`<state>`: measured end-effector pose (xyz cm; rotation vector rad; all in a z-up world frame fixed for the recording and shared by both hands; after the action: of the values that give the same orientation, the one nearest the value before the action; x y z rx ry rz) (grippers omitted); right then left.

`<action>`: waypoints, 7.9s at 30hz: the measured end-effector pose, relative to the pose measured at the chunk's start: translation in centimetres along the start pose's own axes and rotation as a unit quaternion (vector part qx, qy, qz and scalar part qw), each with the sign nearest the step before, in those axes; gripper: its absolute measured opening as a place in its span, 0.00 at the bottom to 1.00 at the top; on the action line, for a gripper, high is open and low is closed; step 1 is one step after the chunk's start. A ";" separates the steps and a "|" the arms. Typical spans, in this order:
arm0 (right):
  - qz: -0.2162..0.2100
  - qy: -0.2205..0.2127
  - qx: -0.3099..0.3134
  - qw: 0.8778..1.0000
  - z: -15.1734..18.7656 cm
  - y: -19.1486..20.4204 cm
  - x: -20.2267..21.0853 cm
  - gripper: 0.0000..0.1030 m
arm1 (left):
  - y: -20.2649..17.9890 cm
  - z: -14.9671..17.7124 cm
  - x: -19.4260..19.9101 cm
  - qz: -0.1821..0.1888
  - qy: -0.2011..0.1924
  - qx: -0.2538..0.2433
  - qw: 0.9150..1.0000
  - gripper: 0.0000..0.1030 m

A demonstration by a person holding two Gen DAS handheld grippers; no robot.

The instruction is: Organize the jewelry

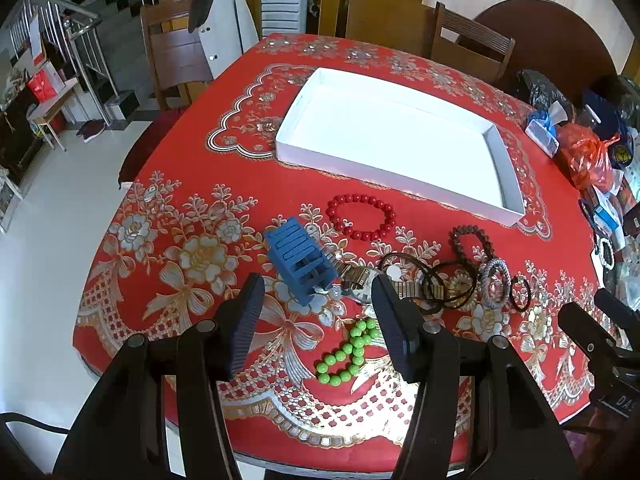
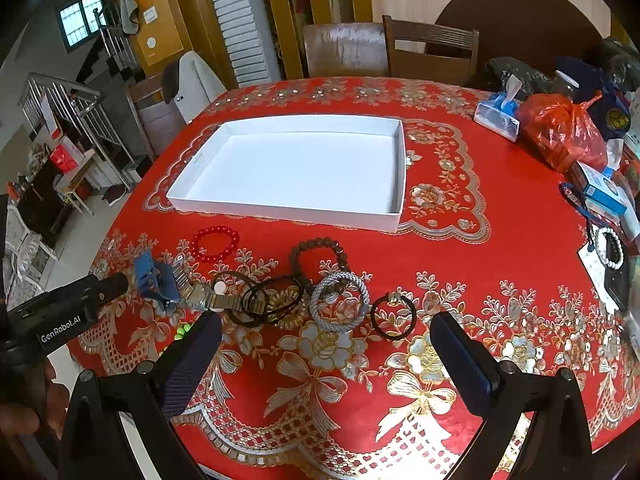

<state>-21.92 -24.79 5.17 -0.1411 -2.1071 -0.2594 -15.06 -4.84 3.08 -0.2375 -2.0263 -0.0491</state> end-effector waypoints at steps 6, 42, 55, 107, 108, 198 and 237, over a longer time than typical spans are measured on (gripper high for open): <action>0.000 0.004 0.003 1.000 -0.1 0.2 -0.1 1.00 | 0.0 0.0 0.2 0.004 -0.003 0.001 1.000 0.54; -0.010 0.040 0.007 0.999 -0.1 0.8 -2.2 1.00 | 1.7 -0.3 -1.5 -0.009 0.021 0.037 0.999 0.54; -0.014 0.041 0.009 0.999 -0.3 1.2 -2.8 1.00 | 2.3 -0.4 -1.9 -0.005 0.026 0.049 0.998 0.54; -0.051 0.118 0.048 0.991 -6.0 -2.4 -13.4 0.32 | 4.6 -3.9 -10.0 0.056 0.139 0.126 0.981 0.54; -0.048 0.123 0.059 0.989 -6.1 -2.2 -14.0 0.27 | 4.5 -4.0 -9.9 0.060 0.138 0.121 0.981 0.51; -0.029 0.041 0.024 0.998 -11.0 0.9 -10.3 0.50 | 0.1 -14.3 -8.0 0.003 0.015 -0.007 1.000 0.61; -0.039 0.046 0.043 0.997 3.2 0.5 -1.5 0.57 | -0.5 1.5 -0.9 -0.027 0.010 0.015 0.999 0.61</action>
<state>-23.67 -23.58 2.36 0.0043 -2.0312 -0.2164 -16.06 -5.25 1.62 -0.1632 -2.0127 -0.0551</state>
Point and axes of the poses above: each gripper's, at about its wrist camera, not at the fingertips, and x roughly against the way its jaws point, y to its left, z to its underside, the point moved 3 cm from there along -x, roughly the way its jaws point, and after that the axes turned 3 degrees about y, right-handed, at the moved point
